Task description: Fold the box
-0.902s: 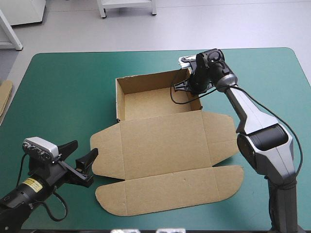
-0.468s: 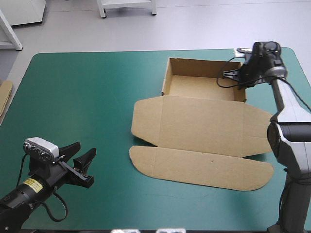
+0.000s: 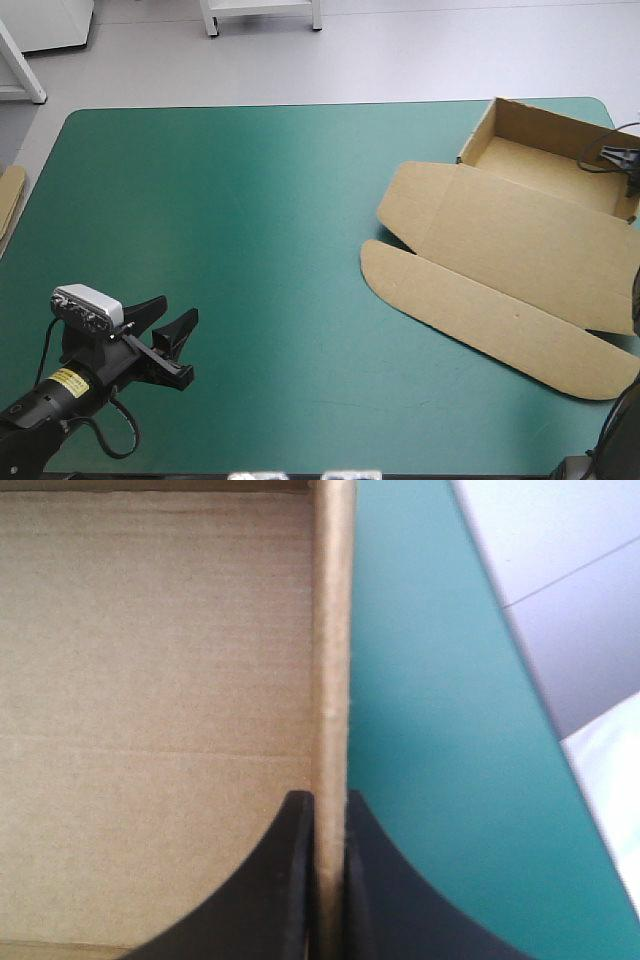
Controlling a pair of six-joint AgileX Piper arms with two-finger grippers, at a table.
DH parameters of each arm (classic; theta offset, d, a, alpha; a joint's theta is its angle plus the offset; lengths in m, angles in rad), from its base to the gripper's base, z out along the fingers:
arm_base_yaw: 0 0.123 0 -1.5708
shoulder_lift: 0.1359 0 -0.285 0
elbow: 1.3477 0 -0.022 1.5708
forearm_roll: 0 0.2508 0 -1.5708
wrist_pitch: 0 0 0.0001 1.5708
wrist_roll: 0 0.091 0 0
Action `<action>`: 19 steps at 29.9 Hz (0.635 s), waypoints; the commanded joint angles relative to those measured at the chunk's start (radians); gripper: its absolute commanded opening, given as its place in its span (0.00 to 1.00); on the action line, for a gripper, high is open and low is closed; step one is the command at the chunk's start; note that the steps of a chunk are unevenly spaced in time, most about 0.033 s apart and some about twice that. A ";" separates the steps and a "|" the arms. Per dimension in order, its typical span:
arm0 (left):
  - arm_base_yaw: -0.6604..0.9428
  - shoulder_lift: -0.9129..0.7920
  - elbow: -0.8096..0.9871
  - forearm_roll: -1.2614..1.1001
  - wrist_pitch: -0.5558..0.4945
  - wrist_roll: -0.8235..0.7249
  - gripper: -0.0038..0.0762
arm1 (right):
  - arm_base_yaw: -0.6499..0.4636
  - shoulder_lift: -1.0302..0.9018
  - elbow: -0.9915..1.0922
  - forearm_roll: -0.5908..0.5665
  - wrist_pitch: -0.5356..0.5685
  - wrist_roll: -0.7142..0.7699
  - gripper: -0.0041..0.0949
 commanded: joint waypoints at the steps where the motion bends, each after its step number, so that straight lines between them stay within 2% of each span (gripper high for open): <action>1: -0.005 0.004 -0.028 -0.019 -0.054 -0.006 0.51 | -0.082 -0.077 -0.023 -0.001 0.008 -0.010 0.03; 4: -0.005 0.004 -0.028 -0.019 -0.056 -0.006 0.51 | -0.113 -0.077 -0.023 0.000 0.008 -0.010 0.03; 19: -0.005 0.004 -0.028 -0.021 -0.054 -0.006 0.49 | -0.111 -0.039 -0.023 -0.011 -0.003 -0.015 0.03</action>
